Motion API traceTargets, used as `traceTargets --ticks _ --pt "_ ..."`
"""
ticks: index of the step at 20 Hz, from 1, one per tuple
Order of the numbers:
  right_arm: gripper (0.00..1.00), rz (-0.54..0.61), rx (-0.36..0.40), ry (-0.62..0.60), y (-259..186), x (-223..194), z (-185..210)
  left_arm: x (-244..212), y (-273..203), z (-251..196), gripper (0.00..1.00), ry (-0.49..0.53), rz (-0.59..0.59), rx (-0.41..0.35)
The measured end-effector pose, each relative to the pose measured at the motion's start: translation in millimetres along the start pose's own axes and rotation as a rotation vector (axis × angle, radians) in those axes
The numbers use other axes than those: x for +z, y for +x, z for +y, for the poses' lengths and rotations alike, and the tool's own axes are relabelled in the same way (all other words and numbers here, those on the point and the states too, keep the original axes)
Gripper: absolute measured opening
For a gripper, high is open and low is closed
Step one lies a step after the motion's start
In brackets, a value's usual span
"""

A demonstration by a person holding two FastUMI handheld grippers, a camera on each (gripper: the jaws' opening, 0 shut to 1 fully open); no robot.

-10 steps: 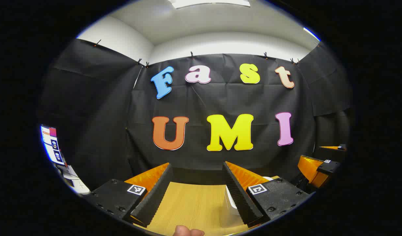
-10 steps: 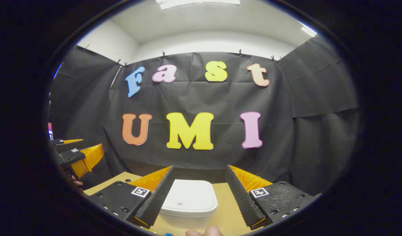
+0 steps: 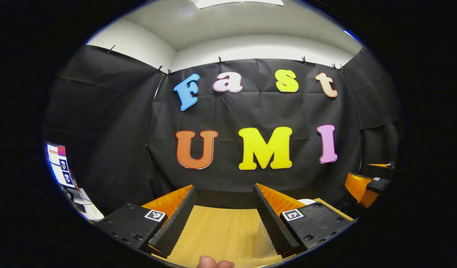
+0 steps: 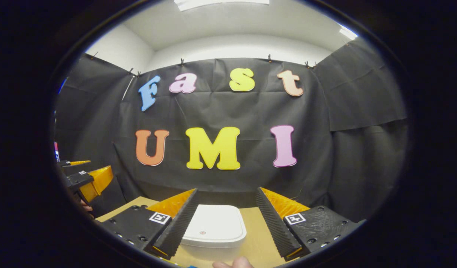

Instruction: Press the lid of the desktop garbage bin to open it, pick up the crumpled paper on the desktop and throw it into the bin, then pick up the pop can on the desktop and drop it into the bin, and finally close the garbage bin lid.

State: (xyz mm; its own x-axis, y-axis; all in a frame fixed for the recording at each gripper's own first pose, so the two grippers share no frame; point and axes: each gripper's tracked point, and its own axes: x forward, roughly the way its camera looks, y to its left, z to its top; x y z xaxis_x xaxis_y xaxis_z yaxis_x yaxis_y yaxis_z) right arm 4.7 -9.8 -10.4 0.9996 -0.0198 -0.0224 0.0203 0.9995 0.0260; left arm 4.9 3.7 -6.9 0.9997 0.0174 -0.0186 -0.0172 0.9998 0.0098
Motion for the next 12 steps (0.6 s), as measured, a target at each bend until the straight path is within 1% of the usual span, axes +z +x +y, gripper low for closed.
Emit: traceTargets --ticks 1,2,3,9,10,11,12 --pt "0.95 0.004 0.004 -0.002 -1.0 -1.7 0.5 0.2 -0.7 0.9 0.97 0.000 -0.001 0.003" --pt "0.97 0.009 0.008 -0.006 -1.5 -3.0 1.1 -0.5 -1.2 3.3 1.00 0.002 0.000 0.006" --pt "0.97 0.014 0.013 -0.012 -2.3 -6.1 1.3 -2.2 -1.8 4.5 0.97 0.004 0.003 0.008" --pt "0.95 0.039 0.019 -0.031 -5.3 -17.5 2.7 -4.9 -8.1 -2.5 0.97 0.012 0.011 -0.010" --pt "0.93 0.048 0.020 -0.032 -5.1 -20.0 2.1 -5.4 -8.2 -3.6 0.97 0.012 0.011 -0.009" --pt "0.95 0.057 0.017 -0.037 -4.9 -23.2 0.4 -5.8 -8.1 -4.7 0.97 0.012 0.011 -0.013" --pt "0.95 0.067 0.017 -0.040 -3.5 -26.5 -0.7 -7.1 -6.7 -6.9 0.97 0.014 0.015 -0.016"
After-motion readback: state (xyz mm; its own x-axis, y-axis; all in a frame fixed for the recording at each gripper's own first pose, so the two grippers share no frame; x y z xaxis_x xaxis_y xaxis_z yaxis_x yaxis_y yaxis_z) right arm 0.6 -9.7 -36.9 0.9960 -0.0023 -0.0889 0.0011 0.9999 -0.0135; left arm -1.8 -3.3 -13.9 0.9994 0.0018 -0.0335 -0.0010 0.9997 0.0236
